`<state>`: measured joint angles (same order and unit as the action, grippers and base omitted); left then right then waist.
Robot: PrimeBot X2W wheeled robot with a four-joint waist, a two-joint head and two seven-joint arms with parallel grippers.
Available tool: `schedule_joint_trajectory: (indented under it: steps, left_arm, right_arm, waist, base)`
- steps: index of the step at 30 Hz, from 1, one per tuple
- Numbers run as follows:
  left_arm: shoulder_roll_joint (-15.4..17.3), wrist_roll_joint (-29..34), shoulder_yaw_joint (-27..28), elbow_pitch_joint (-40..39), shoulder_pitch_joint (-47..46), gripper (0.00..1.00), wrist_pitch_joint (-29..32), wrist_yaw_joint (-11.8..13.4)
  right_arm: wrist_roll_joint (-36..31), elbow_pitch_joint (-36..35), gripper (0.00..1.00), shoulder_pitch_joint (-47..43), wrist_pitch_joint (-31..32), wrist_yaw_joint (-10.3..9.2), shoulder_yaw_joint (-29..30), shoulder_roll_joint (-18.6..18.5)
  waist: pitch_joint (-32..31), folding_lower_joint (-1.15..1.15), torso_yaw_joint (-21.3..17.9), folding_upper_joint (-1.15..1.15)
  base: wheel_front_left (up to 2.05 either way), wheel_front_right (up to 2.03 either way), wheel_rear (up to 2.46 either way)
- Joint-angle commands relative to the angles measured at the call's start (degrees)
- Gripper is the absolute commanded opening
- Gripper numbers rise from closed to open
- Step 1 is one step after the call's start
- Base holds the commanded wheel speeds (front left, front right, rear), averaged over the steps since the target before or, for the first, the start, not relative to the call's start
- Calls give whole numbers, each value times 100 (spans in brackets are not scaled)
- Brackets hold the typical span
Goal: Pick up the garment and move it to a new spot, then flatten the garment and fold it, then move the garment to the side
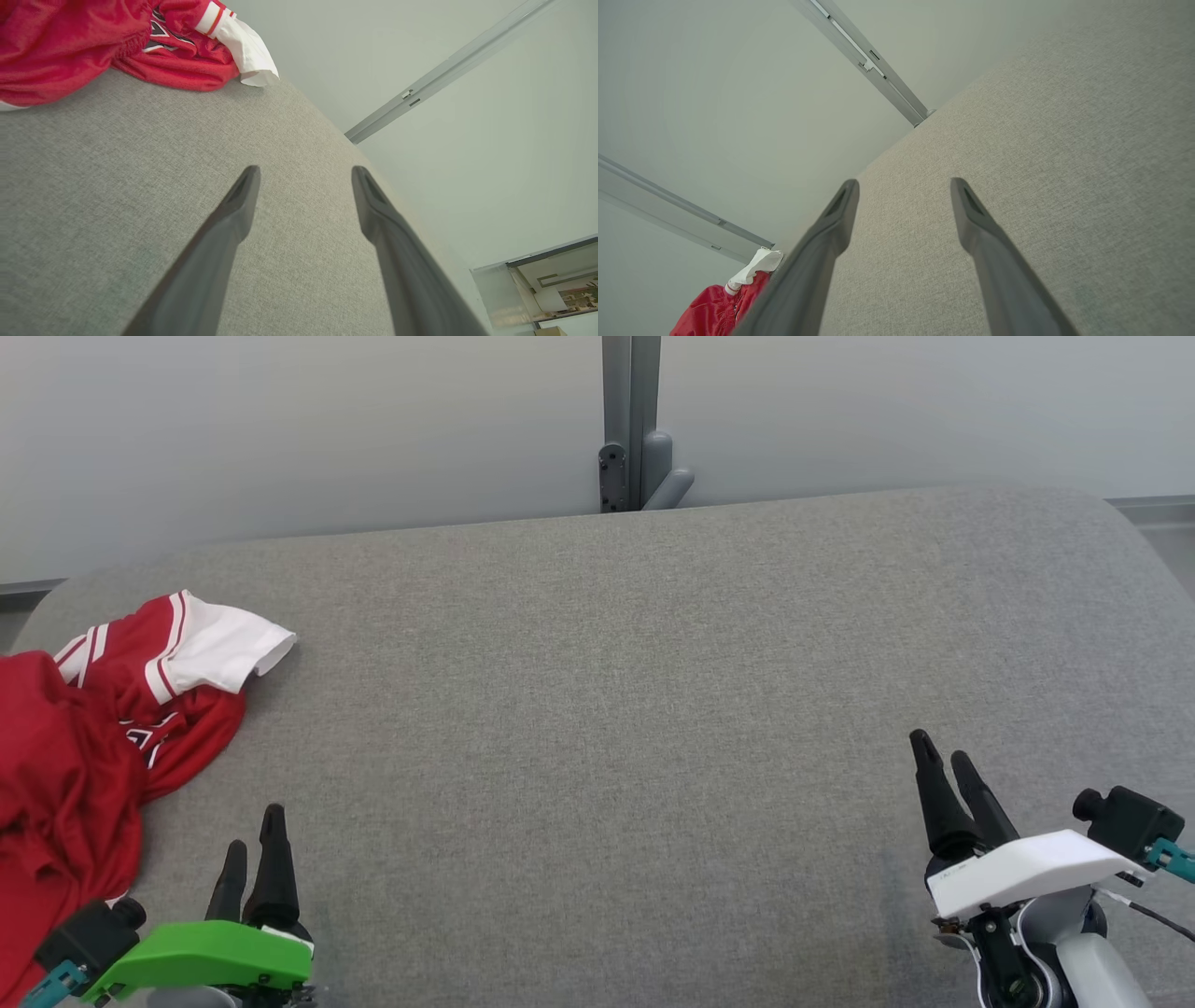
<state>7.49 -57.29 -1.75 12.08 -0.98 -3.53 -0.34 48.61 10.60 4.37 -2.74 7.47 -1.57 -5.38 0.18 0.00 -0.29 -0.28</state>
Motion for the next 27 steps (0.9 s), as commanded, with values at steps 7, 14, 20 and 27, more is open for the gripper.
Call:
schedule_joint_trajectory:
  steps: [7, 14, 20, 27]
  left_arm:
    - [135, 840, -9, -24, 69, 100, -169, 48]
    - [173, 1545, -4, -70, 152, 100, -306, 32]
    - [211, 2027, 23, -200, 215, 100, -403, -44]
    - [268, 2563, 56, -252, 305, 100, -510, -128]
  right_arm:
    - [-755, 41, 100, 117, -193, 2, -98, -54]
    - [-1353, 79, 100, 130, -339, 2, -132, -69]
    - [-1747, 104, 100, 103, -441, 2, -156, -84]
    - [-2192, 99, 100, 97, -557, 2, -197, -96]
  waist:
    - [8, 0, -3, 10]
    - [4, 0, -25, 12]
    - [8, 0, -29, 13]
    - [19, 0, -27, 15]
  base:
    - [0, 0, 0]
    - [0, 0, 0]
    - [0, 0, 0]
    - [0, 0, 0]
